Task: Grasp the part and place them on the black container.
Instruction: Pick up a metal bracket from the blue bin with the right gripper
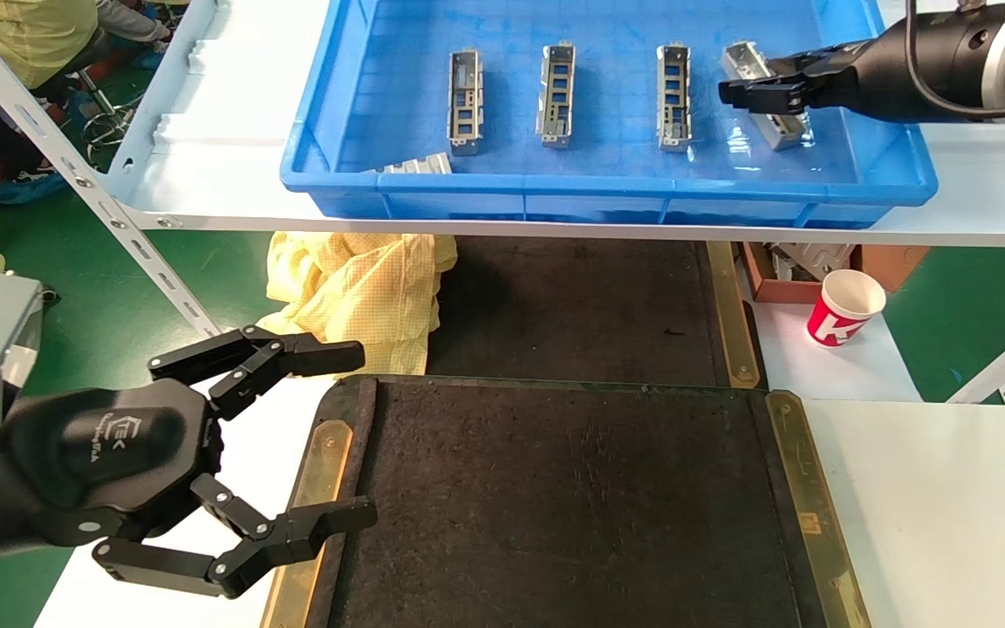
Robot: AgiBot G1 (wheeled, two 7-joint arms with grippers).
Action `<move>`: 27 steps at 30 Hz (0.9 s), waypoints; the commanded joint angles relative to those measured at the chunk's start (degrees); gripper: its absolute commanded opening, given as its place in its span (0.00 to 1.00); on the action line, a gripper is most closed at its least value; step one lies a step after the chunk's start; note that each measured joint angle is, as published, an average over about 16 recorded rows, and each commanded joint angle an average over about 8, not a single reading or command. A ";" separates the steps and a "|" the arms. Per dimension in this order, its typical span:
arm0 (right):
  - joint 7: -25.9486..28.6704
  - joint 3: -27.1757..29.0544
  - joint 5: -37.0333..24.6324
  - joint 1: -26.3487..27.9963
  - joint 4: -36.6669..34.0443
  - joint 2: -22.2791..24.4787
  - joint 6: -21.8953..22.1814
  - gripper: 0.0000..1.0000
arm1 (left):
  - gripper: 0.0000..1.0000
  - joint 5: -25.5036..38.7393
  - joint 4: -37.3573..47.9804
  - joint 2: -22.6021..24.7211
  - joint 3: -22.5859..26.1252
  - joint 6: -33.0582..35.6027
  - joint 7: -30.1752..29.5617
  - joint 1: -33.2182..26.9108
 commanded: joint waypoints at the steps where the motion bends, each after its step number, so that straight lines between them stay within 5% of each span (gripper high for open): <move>1: -0.06 -0.08 -0.12 0.02 0.03 -0.03 -0.22 0.00 | 1.00 0.00 0.00 0.00 0.00 0.00 0.00 0.00; 18: -4.74 1.75 2.54 -0.78 3.14 -0.19 -1.49 0.00 | 1.00 0.00 0.00 0.00 0.00 0.00 0.00 0.00; 27: -7.39 2.73 4.16 3.04 6.32 2.47 -9.54 0.00 | 1.00 0.00 0.00 0.00 0.00 0.00 0.00 0.00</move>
